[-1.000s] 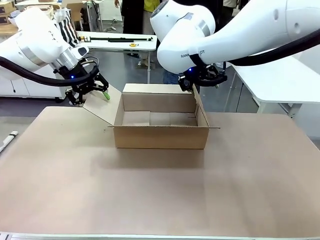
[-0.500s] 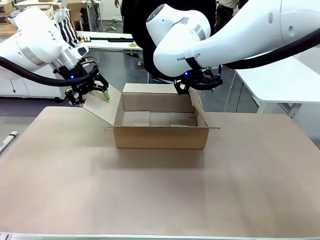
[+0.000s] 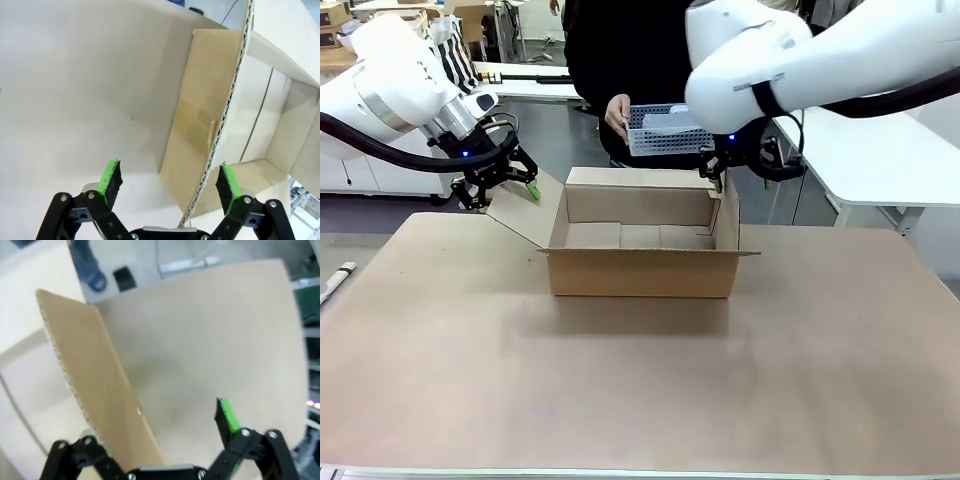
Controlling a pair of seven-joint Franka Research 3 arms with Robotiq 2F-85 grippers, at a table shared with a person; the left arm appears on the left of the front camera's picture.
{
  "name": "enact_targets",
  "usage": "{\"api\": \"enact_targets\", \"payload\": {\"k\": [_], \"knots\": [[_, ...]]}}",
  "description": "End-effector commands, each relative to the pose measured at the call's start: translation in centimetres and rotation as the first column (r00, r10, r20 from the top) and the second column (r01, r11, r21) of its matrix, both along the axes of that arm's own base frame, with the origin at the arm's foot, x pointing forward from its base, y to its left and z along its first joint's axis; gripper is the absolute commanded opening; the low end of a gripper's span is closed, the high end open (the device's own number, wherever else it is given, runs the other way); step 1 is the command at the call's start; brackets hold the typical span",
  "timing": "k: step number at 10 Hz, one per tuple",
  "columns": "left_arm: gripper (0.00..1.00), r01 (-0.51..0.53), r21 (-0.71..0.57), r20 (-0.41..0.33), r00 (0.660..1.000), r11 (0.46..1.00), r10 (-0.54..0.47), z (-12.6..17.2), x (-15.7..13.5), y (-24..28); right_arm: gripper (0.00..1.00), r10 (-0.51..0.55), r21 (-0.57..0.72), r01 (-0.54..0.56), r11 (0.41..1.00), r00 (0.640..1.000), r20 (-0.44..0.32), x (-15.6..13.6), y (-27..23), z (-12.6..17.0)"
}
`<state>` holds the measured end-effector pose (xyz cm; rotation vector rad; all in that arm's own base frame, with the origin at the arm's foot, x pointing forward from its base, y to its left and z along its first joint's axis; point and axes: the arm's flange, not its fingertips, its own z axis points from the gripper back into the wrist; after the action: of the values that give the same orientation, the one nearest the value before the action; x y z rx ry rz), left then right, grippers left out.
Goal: Pack the gift set into the box.
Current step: Place both hands on the side flaps of the Package Box and spread them outward.
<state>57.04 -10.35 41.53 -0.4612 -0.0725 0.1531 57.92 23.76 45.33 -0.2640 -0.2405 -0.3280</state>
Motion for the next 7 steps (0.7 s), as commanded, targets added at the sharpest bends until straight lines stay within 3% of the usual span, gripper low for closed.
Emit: {"api": "enact_targets", "payload": {"k": [1,3,7], "knots": [[1.00,0.001,0.013,0.008,1.000,1.000,-0.001,0.1,-0.1,0.1,1.00,0.039,0.159,-0.044,0.986,0.998,0.039,-2.9,-4.1,-1.9],[1.00,0.001,0.013,0.008,1.000,1.000,-0.001,0.1,-0.1,0.1,1.00,0.053,0.280,-0.074,0.957,0.995,0.080,-3.4,-7.5,-2.6],[1.00,0.001,0.013,0.008,1.000,1.000,-0.001,0.1,-0.1,0.1,1.00,0.114,0.542,-0.149,0.827,0.989,0.098,-2.3,-16.0,-5.9]]}}
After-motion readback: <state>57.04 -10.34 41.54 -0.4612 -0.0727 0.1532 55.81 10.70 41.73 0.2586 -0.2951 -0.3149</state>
